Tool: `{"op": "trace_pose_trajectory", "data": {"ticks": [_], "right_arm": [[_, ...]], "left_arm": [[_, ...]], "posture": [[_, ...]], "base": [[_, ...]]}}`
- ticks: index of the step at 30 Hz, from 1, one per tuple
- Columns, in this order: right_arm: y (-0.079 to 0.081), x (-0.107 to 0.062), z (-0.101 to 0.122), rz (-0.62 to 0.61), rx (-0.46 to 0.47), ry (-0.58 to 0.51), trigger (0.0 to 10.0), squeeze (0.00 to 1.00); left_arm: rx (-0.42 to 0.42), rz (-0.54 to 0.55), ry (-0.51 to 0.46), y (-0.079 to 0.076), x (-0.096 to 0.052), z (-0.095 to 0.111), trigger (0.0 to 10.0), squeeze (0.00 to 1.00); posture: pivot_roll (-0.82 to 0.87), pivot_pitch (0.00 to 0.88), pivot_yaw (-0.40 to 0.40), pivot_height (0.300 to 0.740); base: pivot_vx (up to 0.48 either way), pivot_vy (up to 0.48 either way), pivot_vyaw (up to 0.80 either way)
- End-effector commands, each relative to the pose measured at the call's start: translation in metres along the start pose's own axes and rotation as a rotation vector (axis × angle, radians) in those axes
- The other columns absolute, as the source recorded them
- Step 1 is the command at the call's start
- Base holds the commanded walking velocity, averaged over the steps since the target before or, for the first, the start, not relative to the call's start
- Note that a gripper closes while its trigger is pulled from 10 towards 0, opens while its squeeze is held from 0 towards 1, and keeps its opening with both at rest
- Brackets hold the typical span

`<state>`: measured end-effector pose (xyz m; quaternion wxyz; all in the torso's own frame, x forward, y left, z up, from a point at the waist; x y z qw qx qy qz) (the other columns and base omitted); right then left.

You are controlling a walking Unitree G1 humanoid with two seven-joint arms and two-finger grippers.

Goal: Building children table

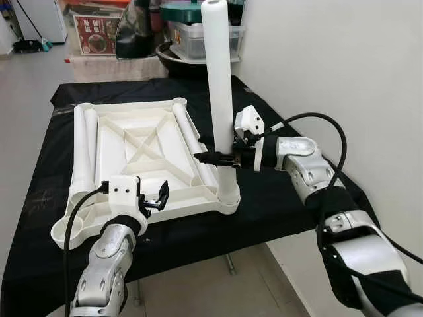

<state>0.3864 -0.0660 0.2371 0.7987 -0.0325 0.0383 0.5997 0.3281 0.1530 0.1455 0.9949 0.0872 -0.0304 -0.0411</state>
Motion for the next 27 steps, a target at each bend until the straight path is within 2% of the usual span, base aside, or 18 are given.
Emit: {"op": "trace_pose_trajectory", "data": {"ticks": [1, 4, 6, 12, 21, 27], "right_arm": [[0.001, 0.002, -0.018, 0.013, 0.066, 0.042, 10.0, 0.00], [0.001, 0.003, -0.018, 0.012, 0.069, 0.041, 10.0, 0.00], [-0.007, -0.001, -0.018, -0.035, 0.123, -0.001, 10.0, 0.00], [-0.015, -0.011, -0.022, -0.097, 0.156, -0.028, 10.0, 0.00], [-0.013, -0.013, -0.032, -0.103, 0.178, -0.051, 10.0, 0.00], [-0.011, -0.006, -0.037, -0.113, 0.178, -0.046, 10.0, 0.00]], "left_arm": [[-0.025, -0.001, 0.002, -0.003, -0.001, -0.001, 10.0, 0.00], [-0.026, 0.000, 0.002, -0.003, -0.001, -0.001, 10.0, 0.00], [-0.033, 0.000, 0.006, -0.003, -0.001, -0.002, 10.0, 0.00], [-0.035, -0.003, 0.009, -0.003, -0.001, -0.003, 10.0, 0.00], [-0.037, -0.010, 0.012, -0.004, -0.001, -0.003, 10.0, 0.00], [-0.040, -0.014, 0.013, -0.004, 0.000, -0.004, 10.0, 0.00]], "posture": [[0.07, 0.000, -0.108, 0.740], [0.07, 0.000, -0.108, 0.740], [0.07, 0.000, -0.104, 0.740], [0.07, 0.000, -0.100, 0.740], [0.06, 0.000, -0.088, 0.740], [0.06, 0.000, -0.088, 0.740]], "base": [[0.000, 0.000, 0.00], [0.000, 0.000, 0.00], [0.000, 0.000, 0.00], [0.000, 0.000, 0.00], [0.000, 0.000, 0.00], [0.000, 0.000, 0.00]]}}
Point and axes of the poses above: a point about 5 cm out from each wrist's last joint towards the gripper, its own x axis pointing out of the wrist towards the gripper, its own z axis along the axis of the wrist's last joint, y = z × x, the point moved 4 cm from there along x, pointing out of the wrist towards the gripper, and after that the axes turned 15 degrees about x, right-handed, at the moved point
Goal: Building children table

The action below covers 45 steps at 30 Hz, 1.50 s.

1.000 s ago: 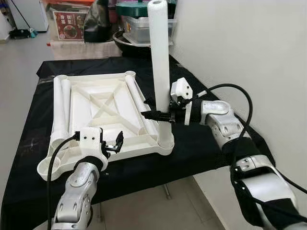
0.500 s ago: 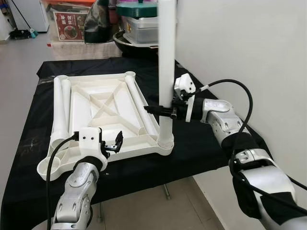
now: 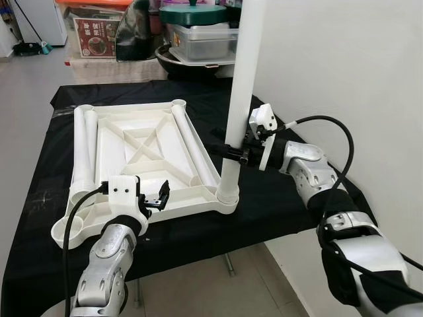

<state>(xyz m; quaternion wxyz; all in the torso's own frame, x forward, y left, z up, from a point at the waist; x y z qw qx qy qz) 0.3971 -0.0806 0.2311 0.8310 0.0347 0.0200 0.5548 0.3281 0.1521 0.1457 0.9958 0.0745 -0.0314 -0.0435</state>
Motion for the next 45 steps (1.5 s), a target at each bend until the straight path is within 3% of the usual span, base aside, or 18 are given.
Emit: {"op": "trace_pose_trajectory", "data": {"ticks": [1, 4, 7, 8, 9, 10, 11, 14, 18, 24, 28, 32, 34, 35, 40, 42, 45], "right_arm": [[0.001, 0.002, -0.031, -0.027, 0.084, 0.069, 10.0, 0.00], [0.000, 0.004, -0.031, -0.040, 0.086, 0.069, 10.0, 0.00], [-0.010, 0.013, -0.035, -0.205, 0.086, 0.071, 10.0, 0.00], [-0.010, 0.013, -0.035, -0.205, 0.086, 0.071, 10.0, 0.00], [-0.018, 0.016, -0.034, -0.305, 0.120, 0.054, 10.0, 0.00], [-0.018, 0.016, -0.034, -0.305, 0.120, 0.054, 10.0, 0.00], [-0.027, 0.016, -0.035, -0.432, 0.169, 0.031, 10.0, 0.00], [-0.031, 0.015, -0.037, -0.490, 0.197, 0.025, 10.0, 0.00], [-0.043, 0.008, -0.049, -0.690, 0.252, 0.005, 10.0, 0.00], [-0.044, 0.005, -0.059, -0.886, 0.272, -0.069, 10.0, 0.00], [-0.029, 0.018, -0.063, -0.875, 0.265, -0.091, 10.0, 0.00], [-0.010, 0.036, -0.055, -0.704, 0.214, -0.119, 10.0, 0.00], [-0.007, 0.037, -0.055, -0.665, 0.187, -0.099, 10.0, 0.00], [-0.003, 0.037, -0.051, -0.565, 0.157, -0.091, 10.0, 0.00], [0.005, 0.036, -0.043, -0.444, 0.128, -0.095, 10.0, 0.00], [0.015, 0.033, -0.038, -0.291, 0.083, -0.054, 10.0, 0.00], [0.019, 0.032, -0.036, -0.221, 0.079, -0.038, 10.0, 0.00]], "left_arm": [[-0.014, -0.008, 0.016, -0.003, 0.000, -0.004, 10.0, 0.00], [-0.014, -0.007, 0.015, -0.003, -0.001, -0.004, 10.0, 0.00], [-0.011, 0.001, 0.016, 0.001, 0.000, -0.004, 10.0, 0.00], [-0.011, 0.001, 0.016, 0.001, 0.000, -0.004, 10.0, 0.00], [-0.010, 0.001, 0.017, 0.001, 0.000, -0.004, 10.0, 0.00], [-0.010, 0.001, 0.017, 0.001, 0.000, -0.004, 10.0, 0.00], [-0.010, -0.003, 0.018, 0.000, 0.000, -0.004, 10.0, 0.00], [-0.010, -0.005, 0.018, -0.001, 0.000, -0.004, 10.0, 0.00], [-0.009, -0.007, 0.019, -0.001, 0.000, -0.004, 10.0, 0.00], [-0.008, -0.005, 0.021, -0.001, 0.000, -0.005, 10.0, 0.00], [-0.009, -0.007, 0.021, -0.001, 0.000, -0.005, 10.0, 0.00], [-0.011, -0.009, 0.021, -0.002, 0.000, -0.005, 10.0, 0.00], [-0.012, -0.009, 0.021, -0.002, 0.001, -0.005, 10.0, 0.00], [-0.012, -0.007, 0.020, -0.002, 0.001, -0.005, 10.0, 0.00], [-0.015, -0.004, 0.021, -0.002, 0.001, -0.005, 10.0, 0.00], [-0.018, -0.003, 0.021, -0.002, 0.001, -0.005, 10.0, 0.00], [-0.020, -0.003, 0.021, -0.002, 0.001, -0.005, 10.0, 0.00]], "posture": [[0.06, 0.000, -0.088, 0.740], [0.06, 0.000, -0.088, 0.740], [0.06, 0.000, -0.089, 0.740], [0.06, 0.000, -0.089, 0.740], [0.05, 0.000, -0.087, 0.740], [0.05, 0.000, -0.087, 0.740], [0.05, 0.000, -0.084, 0.740], [0.05, 0.000, -0.084, 0.740], [0.05, 0.000, -0.085, 0.740], [0.05, 0.000, -0.083, 0.740], [0.04, 0.000, -0.081, 0.740], [0.04, 0.000, -0.081, 0.740], [0.04, 0.000, -0.084, 0.740], [0.04, 0.000, -0.086, 0.740], [0.04, 0.000, -0.088, 0.740], [0.04, 0.000, -0.089, 0.740], [0.04, 0.000, -0.089, 0.740]], "base": [[0.000, 0.000, 0.00], [0.000, 0.000, 0.00], [0.000, 0.000, 0.00], [0.000, 0.000, 0.00], [0.000, 0.000, 0.00], [0.000, 0.000, 0.00], [0.000, 0.000, 0.00], [0.000, 0.000, 0.00], [0.000, 0.000, 0.00], [0.000, 0.000, 0.00], [0.000, 0.000, 0.00], [0.000, 0.000, 0.00], [0.000, 0.000, 0.00], [0.000, 0.000, 0.00], [0.000, 0.000, 0.00], [0.000, 0.000, 0.00], [0.000, 0.000, 0.00]]}}
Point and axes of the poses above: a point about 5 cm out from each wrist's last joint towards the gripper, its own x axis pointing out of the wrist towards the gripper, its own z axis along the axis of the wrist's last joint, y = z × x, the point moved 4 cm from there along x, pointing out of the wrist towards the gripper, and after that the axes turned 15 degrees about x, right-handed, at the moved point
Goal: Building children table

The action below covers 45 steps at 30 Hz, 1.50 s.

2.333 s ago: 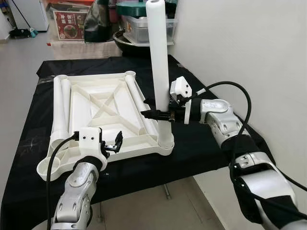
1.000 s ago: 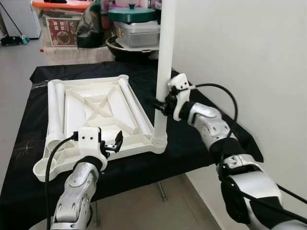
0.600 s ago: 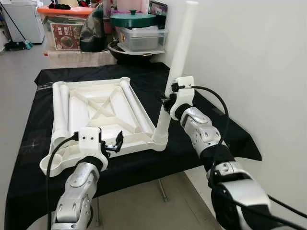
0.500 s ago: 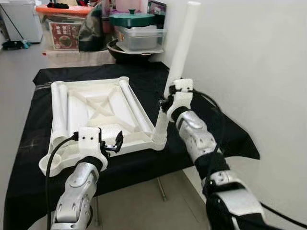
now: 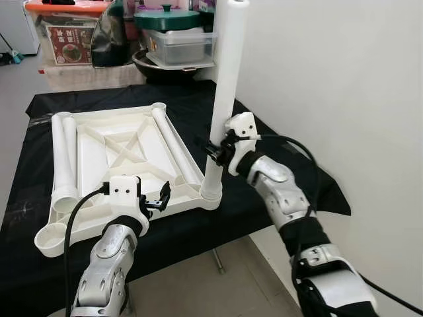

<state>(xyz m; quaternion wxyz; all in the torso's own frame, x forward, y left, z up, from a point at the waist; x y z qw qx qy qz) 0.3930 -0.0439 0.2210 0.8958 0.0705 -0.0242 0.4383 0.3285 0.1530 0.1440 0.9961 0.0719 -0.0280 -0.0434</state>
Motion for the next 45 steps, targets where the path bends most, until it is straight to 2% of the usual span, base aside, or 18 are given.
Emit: {"op": "trace_pose_trajectory", "data": {"ticks": [1, 3, 4, 5, 7, 12, 16, 24, 29, 31, 35, 36, 39, 40, 41, 42, 44, 45], "right_arm": [[0.001, -0.004, -0.024, 0.036, 0.059, 0.095, 10.0, 0.00], [0.005, -0.008, -0.021, 0.128, 0.057, 0.118, 10.0, 0.00], [0.005, -0.008, -0.021, 0.128, 0.057, 0.118, 10.0, 0.00], [0.009, -0.012, -0.018, 0.215, 0.057, 0.140, 10.0, 0.00], [0.010, -0.012, -0.017, 0.234, 0.058, 0.144, 10.0, 0.00], [0.017, -0.010, -0.011, 0.355, -0.028, 0.225, 10.0, 0.00], [0.024, -0.008, -0.009, 0.424, -0.010, 0.251, 10.0, 0.00], [0.026, -0.010, -0.015, 0.480, 0.028, 0.280, 10.0, 0.00], [0.024, -0.006, -0.013, 0.446, 0.046, 0.248, 10.0, 0.00], [0.019, -0.002, -0.016, 0.374, 0.060, 0.228, 10.0, 0.00], [0.016, 0.000, -0.020, 0.328, 0.076, 0.224, 10.0, 0.00], [0.009, 0.002, -0.027, 0.249, 0.115, 0.218, 10.0, 0.00], [0.005, 0.003, -0.030, 0.201, 0.135, 0.219, 10.0, 0.00], [0.000, 0.004, -0.033, 0.140, 0.156, 0.214, 10.0, 0.00], [-0.011, 0.004, -0.038, 0.025, 0.175, 0.206, 10.0, 0.00], [-0.011, 0.004, -0.038, 0.025, 0.175, 0.206, 10.0, 0.00], [-0.025, 0.002, -0.044, -0.126, 0.208, 0.192, 10.0, 0.00], [-0.025, 0.002, -0.044, -0.126, 0.208, 0.192, 10.0, 0.00]], "left_arm": [[-0.015, -0.003, 0.014, -0.003, 0.000, -0.003, 10.0, 0.00], [-0.017, -0.003, 0.015, -0.004, 0.000, -0.003, 10.0, 0.00], [-0.017, -0.003, 0.015, -0.004, 0.000, -0.003, 10.0, 0.00], [-0.018, -0.003, 0.015, -0.004, 0.000, -0.003, 10.0, 0.00], [-0.018, -0.003, 0.015, -0.004, 0.000, -0.003, 10.0, 0.00], [-0.017, 0.003, 0.017, -0.001, 0.000, -0.004, 10.0, 0.00], [-0.018, 0.004, 0.017, -0.001, 0.000, -0.004, 10.0, 0.00], [-0.022, 0.010, 0.019, -0.001, -0.001, -0.005, 10.0, 0.00], [-0.024, 0.011, 0.023, -0.001, -0.002, -0.005, 10.0, 0.00], [-0.025, 0.011, 0.024, -0.001, -0.002, -0.006, 10.0, 0.00], [-0.025, 0.011, 0.025, -0.001, -0.002, -0.006, 10.0, 0.00], [-0.027, 0.012, 0.027, -0.001, -0.002, -0.007, 10.0, 0.00], [-0.028, 0.012, 0.028, -0.001, -0.002, -0.007, 10.0, 0.00], [-0.029, 0.012, 0.028, -0.001, -0.002, -0.007, 10.0, 0.00], [-0.029, 0.012, 0.028, -0.001, -0.002, -0.007, 10.0, 0.00], [-0.029, 0.012, 0.028, -0.001, -0.002, -0.007, 10.0, 0.00], [-0.028, 0.014, 0.029, -0.001, -0.002, -0.007, 10.0, 0.00], [-0.028, 0.014, 0.029, -0.001, -0.002, -0.007, 10.0, 0.00]], "posture": [[0.04, 0.000, -0.089, 0.740], [0.05, 0.000, -0.092, 0.740], [0.05, 0.000, -0.092, 0.740], [0.05, 0.000, -0.094, 0.740], [0.05, 0.000, -0.094, 0.740], [0.06, 0.000, -0.099, 0.740], [0.07, 0.000, -0.106, 0.740], [0.08, 0.000, -0.114, 0.740], [0.08, 0.000, -0.111, 0.740], [0.08, 0.000, -0.112, 0.740], [0.08, 0.000, -0.111, 0.740], [0.08, 0.000, -0.111, 0.740], [0.08, 0.000, -0.112, 0.740], [0.08, 0.000, -0.112, 0.740], [0.08, 0.000, -0.113, 0.740], [0.08, 0.000, -0.113, 0.740], [0.08, 0.000, -0.111, 0.740], [0.08, 0.000, -0.111, 0.740]], "base": [[0.000, 0.000, 0.00], [0.000, 0.000, 0.00], [0.000, 0.000, 0.00], [0.000, 0.000, 0.00], [0.000, 0.000, 0.00], [0.000, 0.000, 0.00], [0.000, 0.000, 0.00], [0.000, 0.000, 0.00], [0.000, 0.000, 0.00], [0.000, 0.000, 0.00], [0.000, 0.000, 0.00], [0.000, 0.000, 0.00], [0.000, 0.000, 0.00], [0.000, 0.000, 0.00], [0.000, 0.000, 0.00], [0.000, 0.000, 0.00], [0.000, 0.000, 0.00], [0.000, 0.000, 0.00]]}}
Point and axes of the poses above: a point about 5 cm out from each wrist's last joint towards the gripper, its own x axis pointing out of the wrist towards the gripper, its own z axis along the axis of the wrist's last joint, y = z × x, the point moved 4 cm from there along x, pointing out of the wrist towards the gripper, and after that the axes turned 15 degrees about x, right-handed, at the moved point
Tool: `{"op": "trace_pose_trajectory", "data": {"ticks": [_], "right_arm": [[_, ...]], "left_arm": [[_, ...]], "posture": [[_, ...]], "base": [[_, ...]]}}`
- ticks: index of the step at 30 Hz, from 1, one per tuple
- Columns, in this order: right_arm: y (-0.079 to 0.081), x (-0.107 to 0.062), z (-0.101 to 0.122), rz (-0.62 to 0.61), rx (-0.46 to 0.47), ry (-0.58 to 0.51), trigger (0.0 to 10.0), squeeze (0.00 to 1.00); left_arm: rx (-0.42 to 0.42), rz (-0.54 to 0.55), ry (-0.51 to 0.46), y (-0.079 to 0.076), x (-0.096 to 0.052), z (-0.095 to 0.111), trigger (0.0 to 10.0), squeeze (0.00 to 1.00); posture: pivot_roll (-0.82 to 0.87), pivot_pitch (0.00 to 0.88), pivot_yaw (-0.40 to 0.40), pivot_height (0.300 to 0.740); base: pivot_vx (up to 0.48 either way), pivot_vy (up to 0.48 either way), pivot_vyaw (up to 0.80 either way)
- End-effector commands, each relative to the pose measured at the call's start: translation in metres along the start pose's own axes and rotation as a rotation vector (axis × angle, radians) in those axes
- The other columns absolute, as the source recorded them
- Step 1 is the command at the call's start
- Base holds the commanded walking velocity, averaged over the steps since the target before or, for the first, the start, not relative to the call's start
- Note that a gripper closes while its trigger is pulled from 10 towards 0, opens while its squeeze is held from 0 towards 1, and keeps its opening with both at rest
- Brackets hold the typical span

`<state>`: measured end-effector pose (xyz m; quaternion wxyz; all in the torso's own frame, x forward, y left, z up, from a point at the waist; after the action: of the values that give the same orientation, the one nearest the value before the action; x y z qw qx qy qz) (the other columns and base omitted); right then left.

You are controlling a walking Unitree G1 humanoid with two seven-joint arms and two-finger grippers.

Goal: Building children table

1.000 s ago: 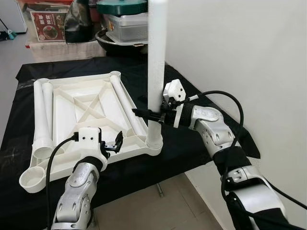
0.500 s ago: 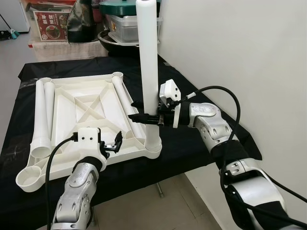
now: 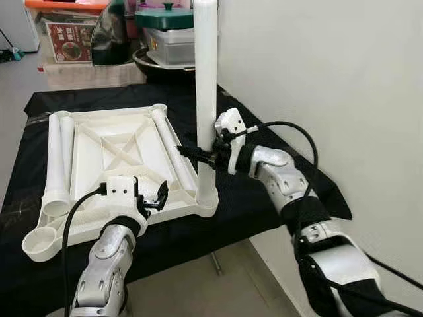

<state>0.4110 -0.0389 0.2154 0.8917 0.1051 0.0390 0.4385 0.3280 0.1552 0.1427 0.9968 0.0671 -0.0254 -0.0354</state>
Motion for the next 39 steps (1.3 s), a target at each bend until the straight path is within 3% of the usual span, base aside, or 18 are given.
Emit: {"op": "trace_pose_trajectory", "data": {"ticks": [1, 4, 6, 11, 16, 18, 20, 23, 36, 39], "right_arm": [[-0.018, -0.009, -0.037, -0.122, 0.095, 0.102, 10.0, 0.00], [-0.036, -0.014, -0.042, -0.351, 0.145, 0.047, 10.0, 0.00], [-0.036, -0.014, -0.042, -0.351, 0.145, 0.047, 10.0, 0.00], [-0.054, -0.031, -0.049, -0.644, 0.107, -0.034, 10.0, 0.00], [-0.055, -0.035, -0.049, -0.713, 0.055, -0.049, 10.0, 0.00], [-0.065, -0.046, -0.046, -0.841, 0.029, -0.085, 10.0, 0.00], [-0.069, -0.051, -0.045, -0.889, 0.020, -0.097, 10.0, 0.00], [-0.081, -0.067, -0.045, -1.031, 0.052, -0.122, 10.0, 0.00], [-0.068, -0.067, -0.056, -1.144, 0.161, -0.106, 10.0, 0.00], [-0.067, -0.068, -0.055, -1.152, 0.151, -0.100, 10.0, 0.00]], "left_arm": [[-0.018, -0.002, 0.023, -0.002, -0.002, -0.006, 10.0, 0.00], [-0.017, -0.002, 0.026, -0.002, -0.002, -0.006, 10.0, 0.00], [-0.017, -0.002, 0.026, -0.002, -0.002, -0.006, 10.0, 0.00], [-0.011, 0.005, 0.026, 0.001, -0.001, -0.006, 10.0, 0.00], [-0.008, 0.009, 0.026, 0.002, -0.001, -0.006, 10.0, 0.00], [-0.006, 0.011, 0.026, 0.003, 0.000, -0.005, 10.0, 0.00], [-0.006, 0.012, 0.026, 0.003, 0.000, -0.005, 10.0, 0.00], [-0.003, 0.019, 0.027, 0.005, 0.000, -0.005, 10.0, 0.00], [0.006, 0.022, 0.039, 0.006, 0.001, -0.008, 10.0, 0.00], [0.007, 0.023, 0.040, 0.006, 0.001, -0.008, 10.0, 0.00]], "posture": [[0.08, 0.000, -0.111, 0.740], [0.07, 0.000, -0.103, 0.740], [0.07, 0.000, -0.103, 0.740], [0.06, 0.000, -0.101, 0.740], [0.06, 0.000, -0.099, 0.740], [0.06, 0.000, -0.100, 0.740], [0.06, 0.000, -0.100, 0.740], [0.06, 0.000, -0.100, 0.740], [0.06, 0.000, -0.094, 0.740], [0.06, 0.000, -0.091, 0.740]], "base": [[0.000, 0.000, 0.00], [0.000, 0.000, 0.00], [0.000, 0.000, 0.00], [0.000, 0.000, 0.00], [0.000, 0.000, 0.00], [0.000, 0.000, 0.00], [0.000, 0.000, 0.00], [0.000, 0.000, 0.00], [0.000, 0.000, 0.00], [0.000, 0.000, 0.00]]}}
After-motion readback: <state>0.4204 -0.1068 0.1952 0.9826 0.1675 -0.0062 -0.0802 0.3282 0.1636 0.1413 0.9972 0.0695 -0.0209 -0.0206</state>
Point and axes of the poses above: a point about 5 cm out from each wrist's last joint towards the gripper, its own x axis pointing out of the wrist towards the gripper, its own z axis along the axis of the wrist's last joint, y = z × x, the point moved 4 cm from there along x, pointing out of the wrist towards the gripper, and after that the axes turned 15 degrees about x, right-handed, at the moved point
